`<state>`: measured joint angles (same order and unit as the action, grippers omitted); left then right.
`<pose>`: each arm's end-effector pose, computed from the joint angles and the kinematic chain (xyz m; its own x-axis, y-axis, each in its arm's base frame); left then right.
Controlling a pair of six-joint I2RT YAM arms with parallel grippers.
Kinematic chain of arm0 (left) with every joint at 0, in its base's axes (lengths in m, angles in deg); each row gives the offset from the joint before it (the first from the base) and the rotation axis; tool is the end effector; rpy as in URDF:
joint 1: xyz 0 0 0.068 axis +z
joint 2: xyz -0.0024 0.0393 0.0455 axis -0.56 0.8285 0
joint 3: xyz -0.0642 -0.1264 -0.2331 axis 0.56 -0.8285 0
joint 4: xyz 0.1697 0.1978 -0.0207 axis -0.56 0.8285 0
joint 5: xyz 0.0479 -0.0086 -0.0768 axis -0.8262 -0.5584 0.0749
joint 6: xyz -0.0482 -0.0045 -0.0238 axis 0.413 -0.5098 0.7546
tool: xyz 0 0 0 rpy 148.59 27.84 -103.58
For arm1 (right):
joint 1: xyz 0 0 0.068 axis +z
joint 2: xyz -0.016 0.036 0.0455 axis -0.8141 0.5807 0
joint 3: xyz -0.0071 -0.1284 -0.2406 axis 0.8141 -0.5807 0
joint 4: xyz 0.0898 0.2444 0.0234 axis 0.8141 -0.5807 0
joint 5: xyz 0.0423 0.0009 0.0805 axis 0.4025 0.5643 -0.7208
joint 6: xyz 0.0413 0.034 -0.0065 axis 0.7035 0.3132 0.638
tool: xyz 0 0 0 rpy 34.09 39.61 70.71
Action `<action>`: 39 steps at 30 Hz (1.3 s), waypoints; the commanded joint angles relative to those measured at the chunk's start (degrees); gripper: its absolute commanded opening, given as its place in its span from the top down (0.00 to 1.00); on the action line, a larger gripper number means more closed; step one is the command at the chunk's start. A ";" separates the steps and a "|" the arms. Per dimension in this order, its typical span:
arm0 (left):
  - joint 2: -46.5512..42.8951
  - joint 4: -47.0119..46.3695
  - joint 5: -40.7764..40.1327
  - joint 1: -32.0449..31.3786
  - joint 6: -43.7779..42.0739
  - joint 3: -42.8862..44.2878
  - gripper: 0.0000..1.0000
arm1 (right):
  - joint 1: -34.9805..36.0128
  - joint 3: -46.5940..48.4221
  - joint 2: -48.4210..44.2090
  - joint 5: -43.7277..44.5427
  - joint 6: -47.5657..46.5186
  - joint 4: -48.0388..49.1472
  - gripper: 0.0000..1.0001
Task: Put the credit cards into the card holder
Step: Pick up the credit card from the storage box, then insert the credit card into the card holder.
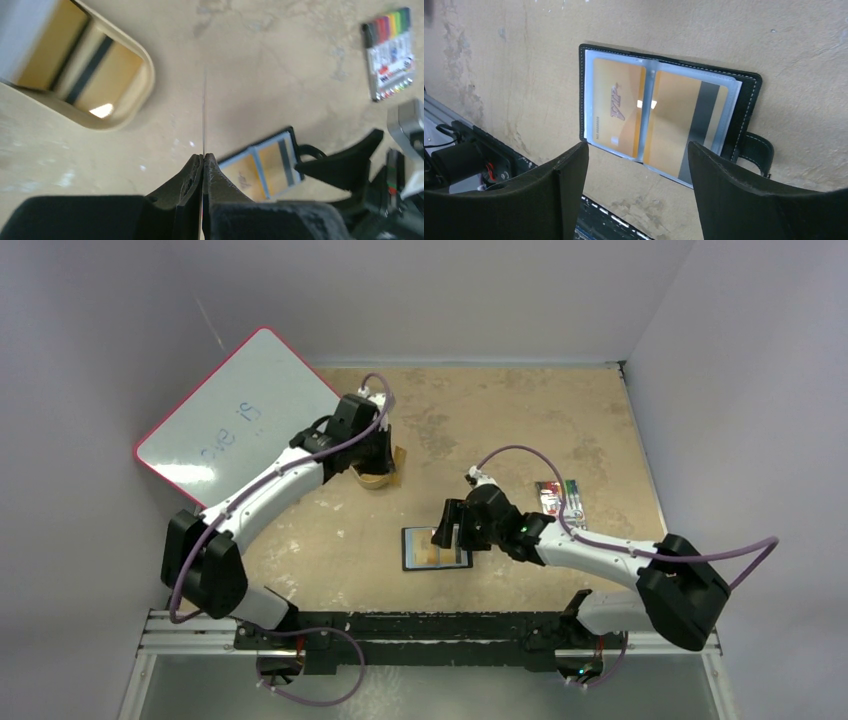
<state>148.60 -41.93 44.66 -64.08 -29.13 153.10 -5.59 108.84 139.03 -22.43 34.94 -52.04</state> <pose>0.2846 -0.1672 0.2949 -0.8005 0.0160 -0.5991 0.2472 0.9194 -0.3058 0.1705 0.1951 0.1924 -0.8306 0.1862 -0.5248 -0.1912 0.7898 0.5828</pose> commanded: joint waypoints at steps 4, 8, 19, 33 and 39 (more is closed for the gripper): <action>-9.97 -15.71 13.63 -0.31 15.87 -16.52 1.00 | -4.08 -2.50 -1.95 -2.19 1.28 2.53 0.25; -13.61 -20.20 14.06 -2.21 20.67 -23.94 1.00 | -5.04 -4.11 -2.03 -4.32 1.22 5.41 0.26; -14.63 -29.95 10.89 -8.73 29.06 -38.13 1.00 | -5.14 -5.09 -0.35 -5.59 1.62 6.92 0.27; -11.13 -30.49 7.38 -9.57 27.84 -42.89 1.00 | -5.19 -5.09 1.08 -2.81 0.79 5.11 0.26; -10.04 -29.22 5.63 -9.66 26.81 -43.13 1.00 | -5.15 -4.20 1.73 -2.35 0.36 4.18 0.27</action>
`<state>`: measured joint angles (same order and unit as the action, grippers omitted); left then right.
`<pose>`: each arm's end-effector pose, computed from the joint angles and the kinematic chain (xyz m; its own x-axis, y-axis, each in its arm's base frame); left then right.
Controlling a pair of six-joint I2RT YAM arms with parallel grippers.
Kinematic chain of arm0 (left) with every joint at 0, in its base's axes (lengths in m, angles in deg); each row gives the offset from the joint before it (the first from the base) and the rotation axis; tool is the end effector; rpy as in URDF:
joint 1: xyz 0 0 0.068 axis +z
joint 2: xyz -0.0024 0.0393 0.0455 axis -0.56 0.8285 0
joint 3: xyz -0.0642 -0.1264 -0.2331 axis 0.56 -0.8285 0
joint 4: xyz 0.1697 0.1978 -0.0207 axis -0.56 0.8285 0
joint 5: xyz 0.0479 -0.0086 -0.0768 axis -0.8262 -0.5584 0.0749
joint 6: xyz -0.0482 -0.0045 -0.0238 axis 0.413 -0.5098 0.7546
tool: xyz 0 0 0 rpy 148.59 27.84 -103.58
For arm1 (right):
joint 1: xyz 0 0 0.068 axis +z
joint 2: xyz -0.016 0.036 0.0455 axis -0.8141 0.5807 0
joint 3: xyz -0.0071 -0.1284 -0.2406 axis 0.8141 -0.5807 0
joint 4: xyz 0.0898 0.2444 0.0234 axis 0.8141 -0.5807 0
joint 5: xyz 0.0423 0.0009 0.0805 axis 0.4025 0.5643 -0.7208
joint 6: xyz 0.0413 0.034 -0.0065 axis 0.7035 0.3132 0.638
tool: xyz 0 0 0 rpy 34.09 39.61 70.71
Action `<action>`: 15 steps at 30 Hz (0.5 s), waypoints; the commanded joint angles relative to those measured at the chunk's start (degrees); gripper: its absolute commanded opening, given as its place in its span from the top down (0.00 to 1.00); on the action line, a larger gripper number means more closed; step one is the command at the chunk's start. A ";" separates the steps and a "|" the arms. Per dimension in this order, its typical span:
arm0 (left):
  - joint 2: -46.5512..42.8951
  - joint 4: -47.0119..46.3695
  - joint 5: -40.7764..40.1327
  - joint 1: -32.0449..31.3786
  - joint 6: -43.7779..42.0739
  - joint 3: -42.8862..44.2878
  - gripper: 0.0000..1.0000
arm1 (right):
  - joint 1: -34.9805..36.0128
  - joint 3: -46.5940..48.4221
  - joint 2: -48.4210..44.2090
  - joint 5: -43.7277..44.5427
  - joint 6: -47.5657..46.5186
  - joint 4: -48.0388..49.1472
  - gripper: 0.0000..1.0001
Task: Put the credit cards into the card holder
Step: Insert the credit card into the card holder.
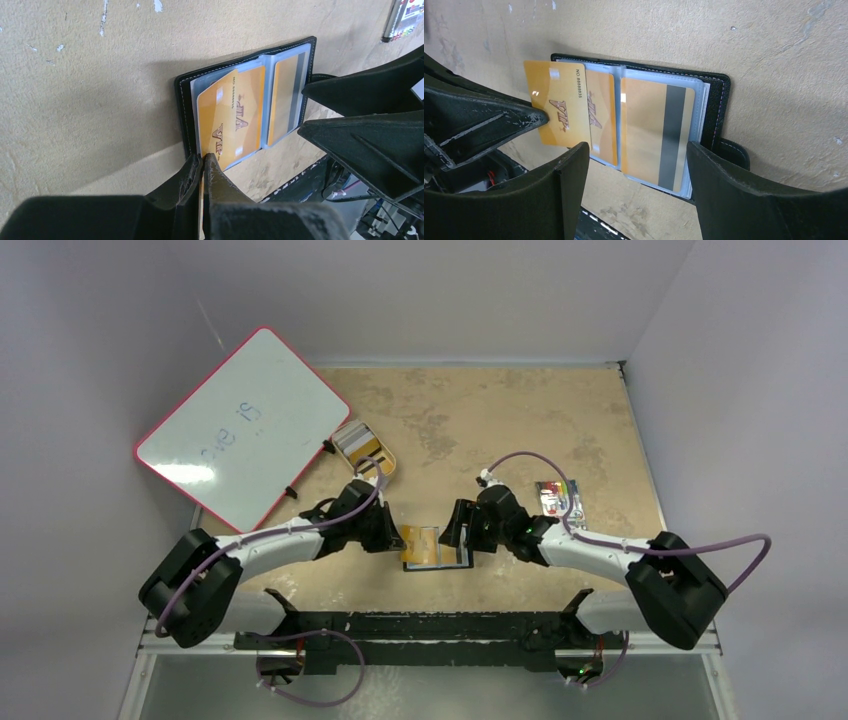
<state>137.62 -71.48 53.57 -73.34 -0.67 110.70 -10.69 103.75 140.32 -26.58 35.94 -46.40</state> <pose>0.1804 -0.1577 0.1540 -0.9374 -0.2161 -0.2730 -0.0052 0.7927 -0.6095 0.1793 0.1752 0.1682 -0.8473 0.2381 -0.4747 -0.1261 0.7781 0.6153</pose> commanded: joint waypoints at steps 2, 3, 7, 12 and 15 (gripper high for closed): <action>0.93 0.85 -3.99 -0.44 -1.84 -0.67 1.00 | -0.08 1.61 -0.38 3.04 -0.96 -2.93 0.27; 0.92 1.03 -4.23 -0.50 -1.98 -0.70 1.00 | -0.09 1.95 -0.91 3.58 -1.10 -3.72 0.27; 0.92 1.22 -4.58 -0.50 -2.05 -0.87 1.00 | -0.10 2.22 -2.03 4.19 -1.29 -4.69 0.27; 0.79 0.85 -4.45 -0.68 -1.74 -0.95 1.00 | -0.13 1.28 -0.81 2.48 -1.45 -1.87 0.28; 0.74 0.64 -4.53 -0.78 -1.55 -1.17 1.00 | -0.05 0.78 -0.39 2.18 -1.67 0.87 0.28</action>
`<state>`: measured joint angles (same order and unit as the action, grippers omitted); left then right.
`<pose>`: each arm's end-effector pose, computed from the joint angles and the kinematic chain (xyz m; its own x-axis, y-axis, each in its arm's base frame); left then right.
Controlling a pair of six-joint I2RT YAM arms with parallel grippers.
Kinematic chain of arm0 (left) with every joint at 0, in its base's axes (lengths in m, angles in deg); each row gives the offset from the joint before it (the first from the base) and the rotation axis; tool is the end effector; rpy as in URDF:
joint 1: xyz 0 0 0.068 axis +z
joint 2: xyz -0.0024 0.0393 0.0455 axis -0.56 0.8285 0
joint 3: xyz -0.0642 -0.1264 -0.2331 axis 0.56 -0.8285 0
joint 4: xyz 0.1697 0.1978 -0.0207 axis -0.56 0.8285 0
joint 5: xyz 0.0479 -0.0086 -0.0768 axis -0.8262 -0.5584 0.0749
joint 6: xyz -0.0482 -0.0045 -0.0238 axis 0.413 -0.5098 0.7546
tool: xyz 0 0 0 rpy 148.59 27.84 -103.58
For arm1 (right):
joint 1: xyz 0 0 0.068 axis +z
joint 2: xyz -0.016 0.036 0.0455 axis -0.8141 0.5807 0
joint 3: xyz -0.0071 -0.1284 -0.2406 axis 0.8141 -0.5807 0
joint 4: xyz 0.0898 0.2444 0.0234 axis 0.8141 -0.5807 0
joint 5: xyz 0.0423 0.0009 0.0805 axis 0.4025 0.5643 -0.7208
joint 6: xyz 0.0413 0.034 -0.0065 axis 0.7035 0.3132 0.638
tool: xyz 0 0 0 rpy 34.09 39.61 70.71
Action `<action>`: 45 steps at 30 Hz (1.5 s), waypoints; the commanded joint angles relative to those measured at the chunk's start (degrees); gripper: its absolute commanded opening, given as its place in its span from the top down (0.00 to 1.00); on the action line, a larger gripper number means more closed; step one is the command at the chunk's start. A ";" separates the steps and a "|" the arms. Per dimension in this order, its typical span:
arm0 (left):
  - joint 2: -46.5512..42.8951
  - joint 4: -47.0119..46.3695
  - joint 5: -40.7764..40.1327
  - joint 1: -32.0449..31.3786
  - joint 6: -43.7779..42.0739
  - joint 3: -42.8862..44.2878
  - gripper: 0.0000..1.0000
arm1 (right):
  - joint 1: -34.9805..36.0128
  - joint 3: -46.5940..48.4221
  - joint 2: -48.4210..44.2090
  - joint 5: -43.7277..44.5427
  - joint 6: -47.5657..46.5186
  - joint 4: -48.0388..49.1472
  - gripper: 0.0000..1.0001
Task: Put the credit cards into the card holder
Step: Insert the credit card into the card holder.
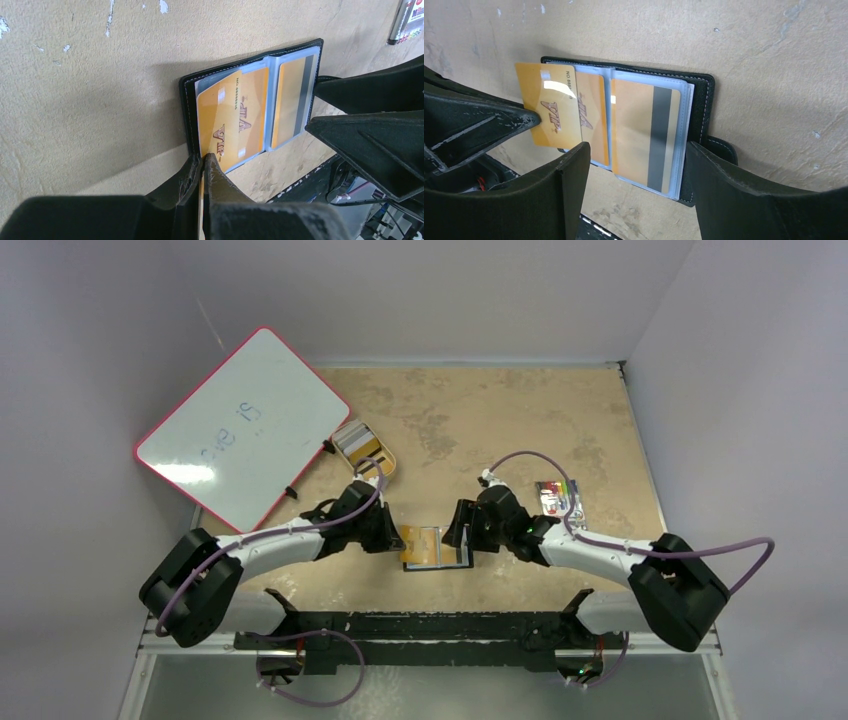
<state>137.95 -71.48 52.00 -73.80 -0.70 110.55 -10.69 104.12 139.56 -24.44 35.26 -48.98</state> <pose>0.1796 -0.1582 0.1519 -0.9334 -0.2186 -0.2844 -0.0083 0.8057 -0.5922 0.1784 0.1724 0.1693 -0.8399 0.2361 -0.4886 -0.1124 0.8052 0.5823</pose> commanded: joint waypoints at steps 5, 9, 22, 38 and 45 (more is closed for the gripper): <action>0.72 -0.54 -2.92 -0.45 -0.94 -1.82 1.00 | -0.04 0.19 1.80 -0.66 -1.23 5.85 0.28; 1.03 -0.90 -2.90 -0.65 -0.82 -1.81 1.00 | -0.09 -0.28 2.20 -1.94 -1.36 6.08 0.29; 2.03 -1.83 -3.36 -1.50 -0.19 -1.61 1.00 | -0.10 -1.40 -2.75 -7.58 -0.41 9.34 0.29; 1.66 -1.83 -3.73 -1.79 -0.15 -1.87 1.00 | -0.09 -2.47 -2.94 -9.38 -0.28 13.01 0.35; 1.07 -1.50 -3.92 -1.87 0.13 -1.76 1.00 | -0.09 -1.58 -2.27 -4.86 -0.74 10.21 0.46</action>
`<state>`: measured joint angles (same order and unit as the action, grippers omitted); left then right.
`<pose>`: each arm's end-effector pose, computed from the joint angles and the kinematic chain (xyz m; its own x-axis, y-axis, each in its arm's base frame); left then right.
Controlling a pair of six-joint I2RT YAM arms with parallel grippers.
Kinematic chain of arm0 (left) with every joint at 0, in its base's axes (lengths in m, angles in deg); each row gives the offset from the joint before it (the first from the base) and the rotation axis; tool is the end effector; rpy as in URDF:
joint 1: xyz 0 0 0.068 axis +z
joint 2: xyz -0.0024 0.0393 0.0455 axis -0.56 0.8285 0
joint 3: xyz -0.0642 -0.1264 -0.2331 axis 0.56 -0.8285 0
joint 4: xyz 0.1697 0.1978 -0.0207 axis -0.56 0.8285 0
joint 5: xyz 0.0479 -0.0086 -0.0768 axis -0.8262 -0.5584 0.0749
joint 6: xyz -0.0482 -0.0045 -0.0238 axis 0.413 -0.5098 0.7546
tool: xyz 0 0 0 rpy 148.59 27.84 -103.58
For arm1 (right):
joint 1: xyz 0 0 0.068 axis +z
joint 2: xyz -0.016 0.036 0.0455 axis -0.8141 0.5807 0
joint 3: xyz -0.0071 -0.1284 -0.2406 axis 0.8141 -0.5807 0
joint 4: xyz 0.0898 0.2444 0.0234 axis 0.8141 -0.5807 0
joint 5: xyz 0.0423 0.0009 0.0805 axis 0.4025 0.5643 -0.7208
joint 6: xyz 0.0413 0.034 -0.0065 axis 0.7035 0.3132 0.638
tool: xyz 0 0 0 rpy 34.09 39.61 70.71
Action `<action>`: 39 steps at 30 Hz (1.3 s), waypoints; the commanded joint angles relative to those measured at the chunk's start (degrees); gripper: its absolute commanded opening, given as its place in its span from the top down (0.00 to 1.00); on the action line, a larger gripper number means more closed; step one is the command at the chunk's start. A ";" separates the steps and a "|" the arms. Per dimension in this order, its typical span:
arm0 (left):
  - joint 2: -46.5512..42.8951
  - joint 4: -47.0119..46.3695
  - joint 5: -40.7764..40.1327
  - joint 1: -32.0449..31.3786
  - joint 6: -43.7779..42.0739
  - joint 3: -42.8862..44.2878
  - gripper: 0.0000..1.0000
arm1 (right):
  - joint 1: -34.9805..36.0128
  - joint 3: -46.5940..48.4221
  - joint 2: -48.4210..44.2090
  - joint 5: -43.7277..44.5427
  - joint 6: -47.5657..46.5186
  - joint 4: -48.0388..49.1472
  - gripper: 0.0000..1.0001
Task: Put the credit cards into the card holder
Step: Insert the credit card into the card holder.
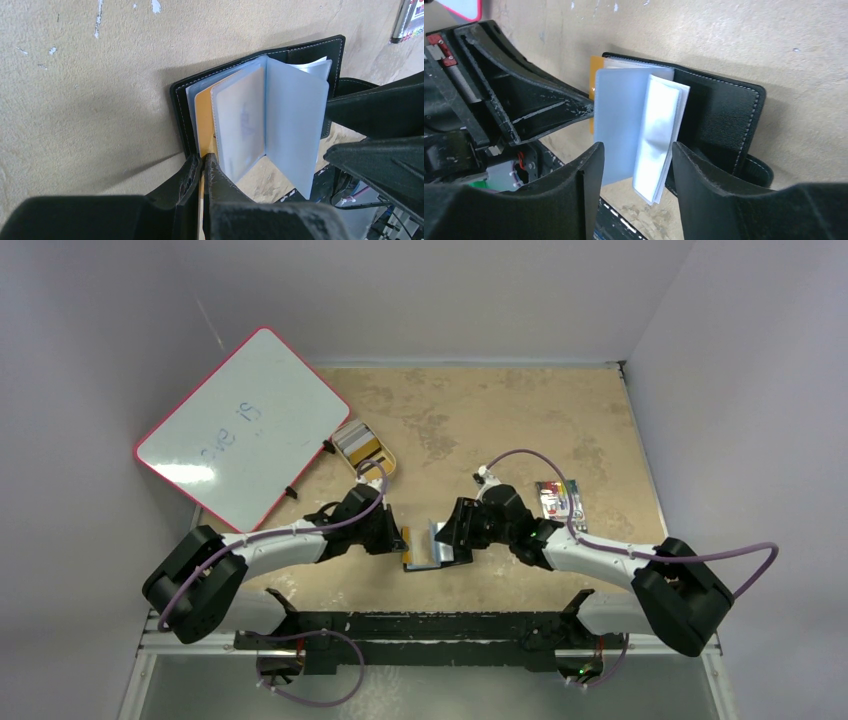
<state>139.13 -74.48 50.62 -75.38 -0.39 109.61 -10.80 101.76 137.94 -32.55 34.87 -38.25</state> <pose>0.1769 -0.1635 0.1463 -0.9291 -0.2106 -0.3041 0.0104 0.8069 -0.5906 0.1766 0.1770 0.1801 -0.8306 0.2260 -0.5090 -0.2463 0.6705 0.6998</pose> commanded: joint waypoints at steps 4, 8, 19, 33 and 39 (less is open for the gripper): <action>-2.15 3.65 -3.56 -0.34 -0.13 0.16 1.00 | 0.07 2.30 -0.85 6.78 -1.10 -5.68 0.51; -6.11 7.62 -6.54 -0.30 0.15 2.13 1.00 | 0.04 3.71 -2.11 9.52 -1.32 -11.56 0.50; -15.12 18.26 -14.38 -0.34 1.42 6.86 1.00 | 0.07 5.73 -6.06 10.86 -1.36 -17.05 0.49; -17.35 3.55 -2.53 -0.29 6.92 3.20 1.00 | 0.15 4.50 -2.37 2.14 -0.76 -2.66 0.62; -11.87 -3.15 2.98 -0.33 6.89 0.19 1.00 | 0.15 4.65 3.47 2.75 -2.04 -2.59 0.68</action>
<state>124.68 -68.95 47.39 -75.49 5.14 111.49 -10.73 106.44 138.97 -28.98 33.93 -42.95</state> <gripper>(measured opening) 0.006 0.341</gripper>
